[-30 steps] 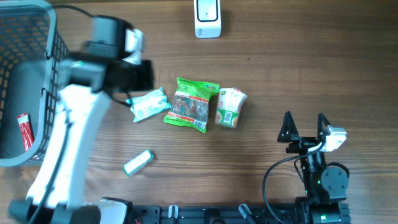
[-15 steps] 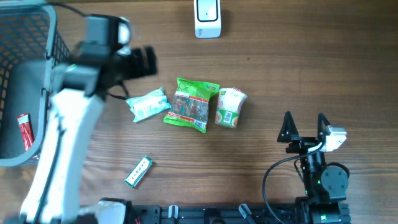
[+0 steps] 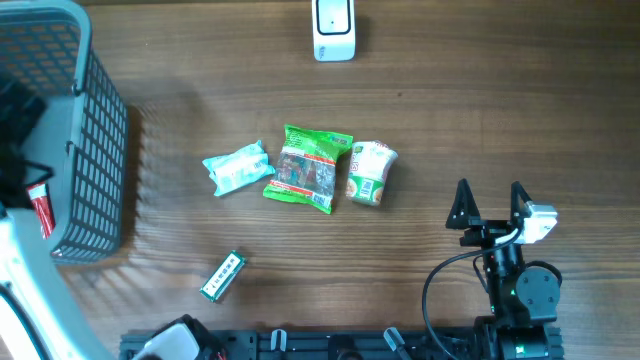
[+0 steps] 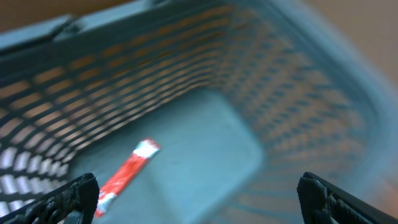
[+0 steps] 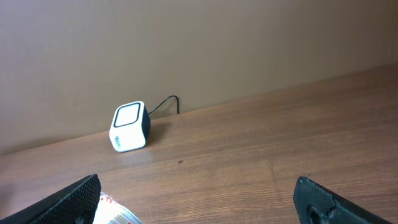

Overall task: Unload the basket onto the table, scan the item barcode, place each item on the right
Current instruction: 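Drop the small green box on the table near the front, then reach the left gripper into the basket and grasp the red stick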

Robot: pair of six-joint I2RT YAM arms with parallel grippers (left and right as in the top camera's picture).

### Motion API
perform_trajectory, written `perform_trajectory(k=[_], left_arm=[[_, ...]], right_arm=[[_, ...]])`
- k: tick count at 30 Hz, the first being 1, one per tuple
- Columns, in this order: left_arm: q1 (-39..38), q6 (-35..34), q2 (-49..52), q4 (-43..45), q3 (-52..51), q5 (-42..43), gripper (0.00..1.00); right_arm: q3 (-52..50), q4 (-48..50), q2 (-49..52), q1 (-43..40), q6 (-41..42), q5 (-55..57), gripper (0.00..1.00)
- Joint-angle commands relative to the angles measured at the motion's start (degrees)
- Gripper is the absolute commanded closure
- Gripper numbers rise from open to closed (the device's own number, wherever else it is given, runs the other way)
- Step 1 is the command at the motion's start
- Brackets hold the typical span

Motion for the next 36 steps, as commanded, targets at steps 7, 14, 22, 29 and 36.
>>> perform_trajectory(k=[7,14,22,29,36], left_arm=[[9.6,9.4,22.6,-1.2,-4.1,-1.3,0.00],[11.4,14.2,35.9,-1.5,-4.1,0.5,0.00],[12.0,14.4,42.5,0.6,-4.1,3.0,0.10],[12.0,14.4,44.2,1.4,-4.1,11.5,0.73],[12.0,14.4,42.9,3.1,-4.0,17.3,0.96]], right_arm=[[0.0,0.2,-0.6,-0.2,0.3,-0.1,0.00],[0.0,0.2,-0.6,-0.2,0.3,-0.1,0.00],[0.0,0.2,-0.6,-0.2,0.3,-0.1,0.00],[0.0,0.2,-0.6,-0.2,0.3,-0.1,0.00],[0.0,0.3,-0.6,-0.2,0.3,-0.1,0.00]])
